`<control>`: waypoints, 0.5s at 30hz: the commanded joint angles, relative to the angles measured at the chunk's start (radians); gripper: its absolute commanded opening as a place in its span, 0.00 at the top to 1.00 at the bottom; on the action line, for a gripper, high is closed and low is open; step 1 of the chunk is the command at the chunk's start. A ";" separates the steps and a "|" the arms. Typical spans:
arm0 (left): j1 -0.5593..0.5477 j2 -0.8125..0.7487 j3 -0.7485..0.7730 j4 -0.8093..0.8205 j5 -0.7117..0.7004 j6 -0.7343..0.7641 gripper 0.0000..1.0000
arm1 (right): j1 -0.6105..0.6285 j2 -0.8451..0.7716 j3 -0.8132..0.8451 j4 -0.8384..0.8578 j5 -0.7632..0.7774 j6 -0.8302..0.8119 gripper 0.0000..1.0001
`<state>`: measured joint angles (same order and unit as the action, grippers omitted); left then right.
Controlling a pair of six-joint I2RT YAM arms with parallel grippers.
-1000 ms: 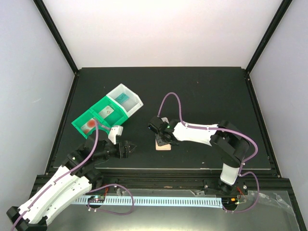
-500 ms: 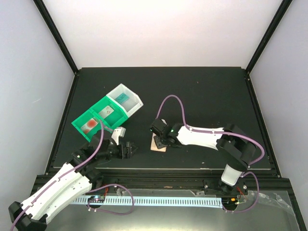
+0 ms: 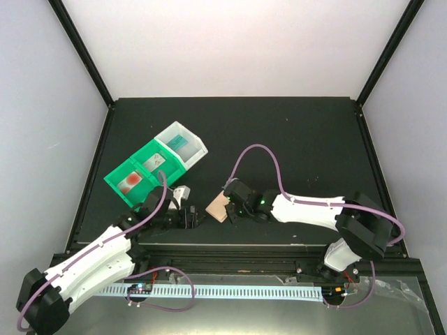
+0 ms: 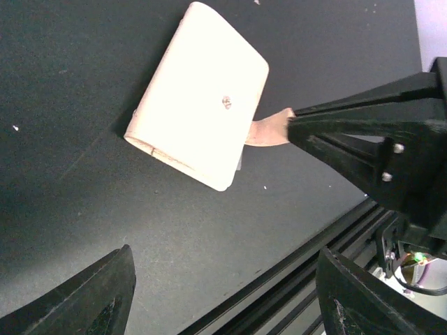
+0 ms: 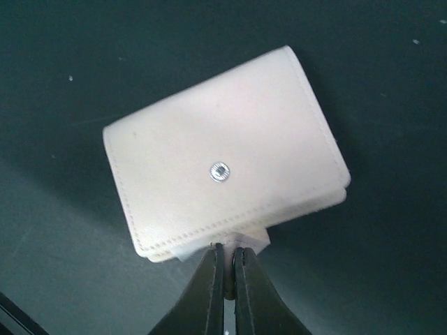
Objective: Take the credit cards out of the card holder
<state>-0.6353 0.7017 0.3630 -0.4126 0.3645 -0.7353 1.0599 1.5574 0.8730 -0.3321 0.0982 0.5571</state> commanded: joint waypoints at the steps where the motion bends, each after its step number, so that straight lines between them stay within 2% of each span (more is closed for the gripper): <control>1: -0.004 0.059 -0.016 0.101 0.014 0.018 0.27 | 0.004 -0.073 -0.060 0.049 0.058 0.019 0.99; 15: -0.004 0.116 0.005 0.190 0.048 0.090 0.19 | 0.005 -0.266 -0.171 0.171 0.010 0.054 0.99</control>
<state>-0.6353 0.8074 0.3435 -0.2890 0.3725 -0.6884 1.0599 1.3376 0.7010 -0.2447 0.1246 0.5972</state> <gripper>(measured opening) 0.801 0.010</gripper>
